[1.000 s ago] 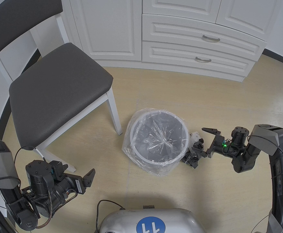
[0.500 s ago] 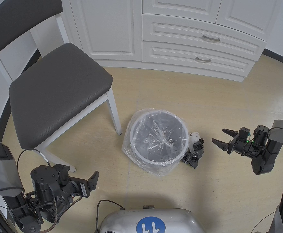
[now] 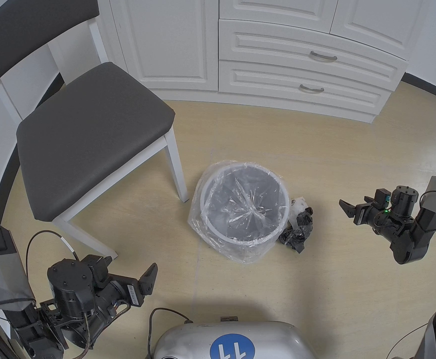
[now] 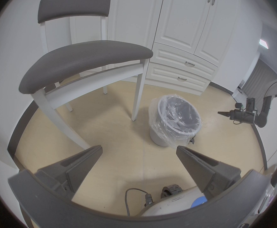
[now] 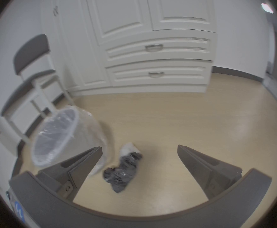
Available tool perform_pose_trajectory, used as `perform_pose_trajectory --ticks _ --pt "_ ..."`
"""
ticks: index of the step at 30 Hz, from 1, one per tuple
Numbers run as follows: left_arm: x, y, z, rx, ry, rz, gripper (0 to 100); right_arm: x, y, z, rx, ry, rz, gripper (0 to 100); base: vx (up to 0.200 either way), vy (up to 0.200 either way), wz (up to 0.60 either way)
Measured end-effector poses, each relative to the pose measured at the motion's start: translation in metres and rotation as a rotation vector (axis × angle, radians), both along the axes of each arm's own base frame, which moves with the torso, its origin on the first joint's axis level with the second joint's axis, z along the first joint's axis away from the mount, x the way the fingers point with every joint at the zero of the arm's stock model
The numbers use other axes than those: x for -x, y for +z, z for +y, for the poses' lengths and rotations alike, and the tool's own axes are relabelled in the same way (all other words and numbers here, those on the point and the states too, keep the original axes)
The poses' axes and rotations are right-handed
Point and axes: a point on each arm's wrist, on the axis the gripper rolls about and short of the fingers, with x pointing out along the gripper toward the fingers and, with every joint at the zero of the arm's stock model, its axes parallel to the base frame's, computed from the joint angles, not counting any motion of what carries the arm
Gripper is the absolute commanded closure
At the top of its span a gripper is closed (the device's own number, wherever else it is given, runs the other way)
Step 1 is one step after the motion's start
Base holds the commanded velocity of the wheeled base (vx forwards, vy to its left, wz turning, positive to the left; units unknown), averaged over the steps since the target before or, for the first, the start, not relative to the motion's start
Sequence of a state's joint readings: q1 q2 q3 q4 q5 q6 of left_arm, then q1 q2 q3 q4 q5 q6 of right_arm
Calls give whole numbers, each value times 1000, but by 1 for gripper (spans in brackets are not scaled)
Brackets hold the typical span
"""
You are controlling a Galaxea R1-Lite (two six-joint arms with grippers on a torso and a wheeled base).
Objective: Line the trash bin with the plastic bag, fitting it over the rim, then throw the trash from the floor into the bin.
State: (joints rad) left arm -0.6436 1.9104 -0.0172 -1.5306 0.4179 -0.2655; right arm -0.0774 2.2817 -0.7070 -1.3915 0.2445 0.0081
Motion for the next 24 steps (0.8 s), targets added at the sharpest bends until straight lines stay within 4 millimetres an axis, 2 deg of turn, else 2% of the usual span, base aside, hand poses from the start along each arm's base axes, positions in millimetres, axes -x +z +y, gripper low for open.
perform_pose_trajectory --ticks 3,6,11,17,20,24 --pt "2 4 -1 13 -10 -17 0 -10 -2 10 41 -147 77 0 0 0 0" --pt "5 9 -3 24 -22 -33 0 -19 -3 23 77 -212 144 0 0 0 0" --pt "9 15 -5 41 -40 -57 0 -40 8 55 110 -192 180 0 0 0 0" --pt "12 18 -7 46 -53 -70 0 -64 20 75 75 -182 237 0 0 0 0" --pt "13 18 -8 43 -51 -72 0 -72 18 86 18 -194 277 0 0 0 0" --pt "13 16 -9 33 -51 -69 0 -82 5 95 21 -231 294 0 0 0 0"
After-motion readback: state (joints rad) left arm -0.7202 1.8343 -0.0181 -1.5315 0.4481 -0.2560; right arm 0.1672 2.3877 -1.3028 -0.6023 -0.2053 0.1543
